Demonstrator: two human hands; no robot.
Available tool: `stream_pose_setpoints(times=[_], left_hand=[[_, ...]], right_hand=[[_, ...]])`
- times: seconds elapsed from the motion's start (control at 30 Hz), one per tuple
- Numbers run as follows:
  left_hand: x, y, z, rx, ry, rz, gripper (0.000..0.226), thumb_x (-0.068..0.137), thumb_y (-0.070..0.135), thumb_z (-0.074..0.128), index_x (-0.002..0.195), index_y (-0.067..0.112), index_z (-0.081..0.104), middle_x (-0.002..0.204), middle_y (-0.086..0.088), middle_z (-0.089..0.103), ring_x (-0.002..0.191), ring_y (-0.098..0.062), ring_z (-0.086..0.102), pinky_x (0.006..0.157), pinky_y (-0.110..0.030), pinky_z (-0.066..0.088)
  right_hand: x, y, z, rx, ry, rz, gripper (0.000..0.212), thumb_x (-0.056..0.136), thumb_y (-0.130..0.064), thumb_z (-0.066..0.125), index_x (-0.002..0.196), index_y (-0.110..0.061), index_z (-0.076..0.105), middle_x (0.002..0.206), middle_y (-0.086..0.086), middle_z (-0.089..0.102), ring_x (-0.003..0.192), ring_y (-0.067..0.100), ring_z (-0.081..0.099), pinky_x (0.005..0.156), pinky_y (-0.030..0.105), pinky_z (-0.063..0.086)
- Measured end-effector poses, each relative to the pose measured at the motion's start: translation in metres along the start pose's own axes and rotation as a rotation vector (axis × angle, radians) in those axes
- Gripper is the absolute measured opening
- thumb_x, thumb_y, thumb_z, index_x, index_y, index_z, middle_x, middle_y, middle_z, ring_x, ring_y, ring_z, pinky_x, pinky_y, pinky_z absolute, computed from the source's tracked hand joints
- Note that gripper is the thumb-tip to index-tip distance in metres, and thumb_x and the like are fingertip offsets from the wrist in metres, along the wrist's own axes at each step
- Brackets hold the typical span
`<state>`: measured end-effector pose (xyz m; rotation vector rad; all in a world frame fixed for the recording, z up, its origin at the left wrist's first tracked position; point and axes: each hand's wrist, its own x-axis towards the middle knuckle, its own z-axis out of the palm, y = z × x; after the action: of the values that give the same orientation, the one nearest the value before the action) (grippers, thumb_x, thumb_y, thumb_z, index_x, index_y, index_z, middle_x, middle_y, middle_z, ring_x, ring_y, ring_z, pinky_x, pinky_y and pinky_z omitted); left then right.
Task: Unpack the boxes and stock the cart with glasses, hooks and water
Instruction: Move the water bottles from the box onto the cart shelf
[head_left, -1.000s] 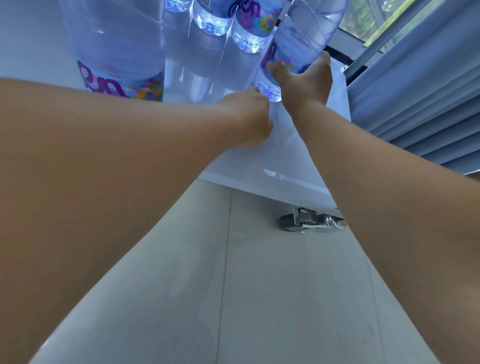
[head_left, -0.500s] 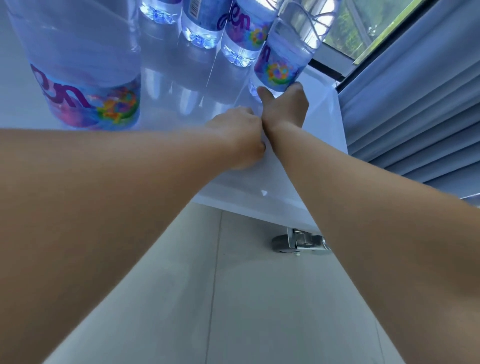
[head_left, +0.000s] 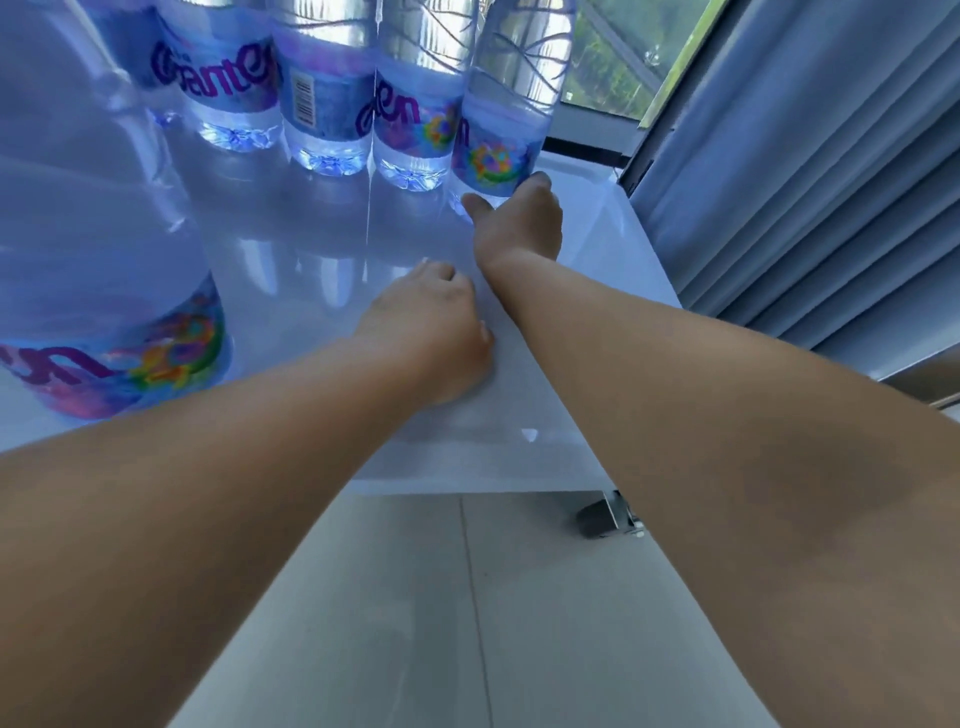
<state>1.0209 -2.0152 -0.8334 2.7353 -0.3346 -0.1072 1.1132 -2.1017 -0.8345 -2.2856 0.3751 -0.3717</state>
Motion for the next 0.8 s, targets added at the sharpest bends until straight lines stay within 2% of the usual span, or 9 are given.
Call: stream_pose_setpoints(times=[0.3, 0.47, 0.57, 0.63, 0.73, 0.8], left_hand=[[0.001, 0.001, -0.006, 0.082, -0.095, 0.027, 0.042, 0.098, 0.03, 0.038, 0.133, 0.006, 0.041, 0.143, -0.007, 0.034, 0.132, -0.022, 0.033, 0.099, -0.03, 0.03], [0.003, 0.003, -0.006, 0.091, -0.106, 0.021, 0.037, 0.097, 0.03, 0.038, 0.124, 0.006, 0.045, 0.133, -0.007, 0.04, 0.123, -0.024, 0.039, 0.091, -0.03, 0.032], [0.003, 0.004, -0.007, 0.097, -0.107, 0.021, 0.04, 0.098, 0.03, 0.036, 0.129, 0.006, 0.043, 0.141, -0.008, 0.035, 0.128, -0.024, 0.035, 0.098, -0.031, 0.031], [0.0, 0.003, -0.008, 0.106, -0.105, 0.021, 0.043, 0.099, 0.031, 0.035, 0.134, 0.006, 0.039, 0.147, -0.007, 0.029, 0.134, -0.022, 0.03, 0.102, -0.031, 0.029], [-0.003, 0.0, -0.007, 0.121, -0.105, 0.041, 0.046, 0.098, 0.03, 0.034, 0.139, 0.009, 0.036, 0.147, -0.005, 0.03, 0.134, -0.022, 0.029, 0.103, -0.031, 0.028], [-0.003, -0.001, -0.005, 0.125, -0.103, 0.047, 0.045, 0.097, 0.029, 0.034, 0.137, 0.01, 0.04, 0.142, -0.007, 0.035, 0.132, -0.024, 0.033, 0.101, -0.031, 0.031]], right_hand=[[0.009, -0.005, 0.002, -0.058, 0.023, 0.069, 0.037, 0.089, -0.033, 0.062, 0.117, -0.011, 0.05, 0.119, 0.003, 0.06, 0.113, 0.025, 0.055, 0.079, 0.028, 0.038], [0.017, -0.005, 0.005, -0.135, 0.041, 0.08, 0.041, 0.089, -0.037, 0.061, 0.119, -0.011, 0.049, 0.121, 0.003, 0.06, 0.114, 0.024, 0.055, 0.081, 0.028, 0.039], [0.019, -0.006, 0.005, -0.185, 0.034, 0.065, 0.048, 0.092, -0.037, 0.057, 0.127, -0.008, 0.043, 0.124, 0.005, 0.059, 0.117, 0.024, 0.054, 0.083, 0.029, 0.041], [0.016, -0.009, 0.005, -0.205, -0.006, 0.043, 0.057, 0.095, -0.033, 0.052, 0.138, -0.003, 0.031, 0.13, 0.008, 0.054, 0.121, 0.026, 0.051, 0.09, 0.032, 0.042], [0.003, -0.009, 0.008, -0.181, -0.081, -0.013, 0.06, 0.095, -0.02, 0.045, 0.143, 0.004, 0.016, 0.14, 0.014, 0.042, 0.125, 0.029, 0.047, 0.095, 0.032, 0.04], [-0.007, -0.004, 0.009, -0.182, -0.133, -0.086, 0.062, 0.094, -0.011, 0.039, 0.146, 0.005, 0.01, 0.149, 0.017, 0.027, 0.13, 0.029, 0.041, 0.098, 0.03, 0.035]])
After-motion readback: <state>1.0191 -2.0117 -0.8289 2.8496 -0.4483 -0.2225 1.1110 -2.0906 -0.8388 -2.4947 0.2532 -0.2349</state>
